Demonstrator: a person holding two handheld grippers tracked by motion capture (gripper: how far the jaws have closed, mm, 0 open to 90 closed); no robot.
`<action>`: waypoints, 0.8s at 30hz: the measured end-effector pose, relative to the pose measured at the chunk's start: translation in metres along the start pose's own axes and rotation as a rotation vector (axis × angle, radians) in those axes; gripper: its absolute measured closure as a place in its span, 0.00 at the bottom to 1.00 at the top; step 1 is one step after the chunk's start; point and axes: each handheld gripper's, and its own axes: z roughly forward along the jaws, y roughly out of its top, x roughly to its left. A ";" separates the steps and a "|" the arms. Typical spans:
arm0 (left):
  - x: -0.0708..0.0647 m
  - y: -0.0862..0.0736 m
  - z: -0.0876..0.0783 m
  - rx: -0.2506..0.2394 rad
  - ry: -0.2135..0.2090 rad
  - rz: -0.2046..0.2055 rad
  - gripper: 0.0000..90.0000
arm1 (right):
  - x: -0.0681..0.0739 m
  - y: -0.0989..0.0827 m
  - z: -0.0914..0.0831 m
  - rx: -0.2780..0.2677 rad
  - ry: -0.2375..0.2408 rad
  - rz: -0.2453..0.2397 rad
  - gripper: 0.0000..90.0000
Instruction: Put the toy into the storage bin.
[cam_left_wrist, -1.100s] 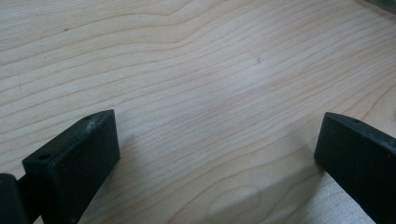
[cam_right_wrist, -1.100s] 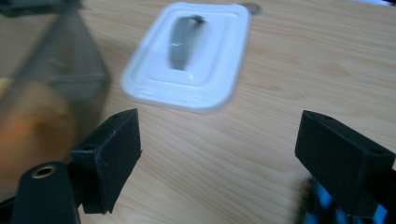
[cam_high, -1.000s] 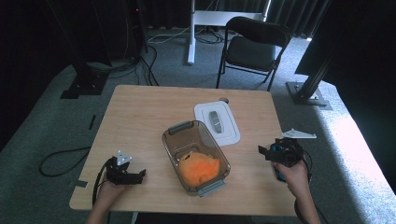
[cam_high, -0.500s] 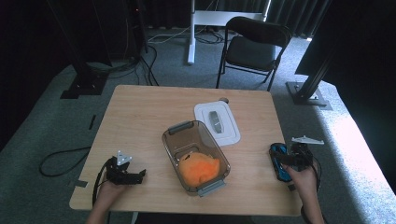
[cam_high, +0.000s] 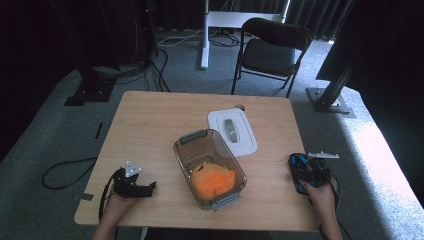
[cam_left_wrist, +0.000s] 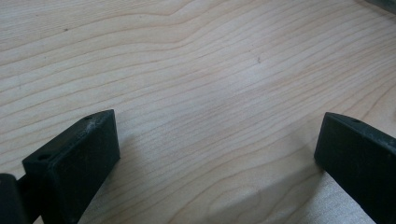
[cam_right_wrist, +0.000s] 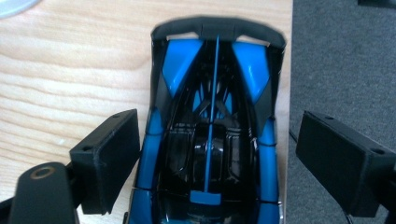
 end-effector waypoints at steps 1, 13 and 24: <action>0.000 0.000 0.000 0.001 0.000 -0.001 0.00 | 0.001 -0.001 0.002 0.008 -0.001 0.001 0.16; 0.000 0.000 0.000 0.000 0.000 -0.001 0.00 | 0.005 -0.002 0.010 0.042 0.001 -0.029 0.26; 0.000 0.000 0.000 0.001 0.001 0.000 0.00 | 0.006 0.001 0.011 0.043 -0.010 -0.017 0.28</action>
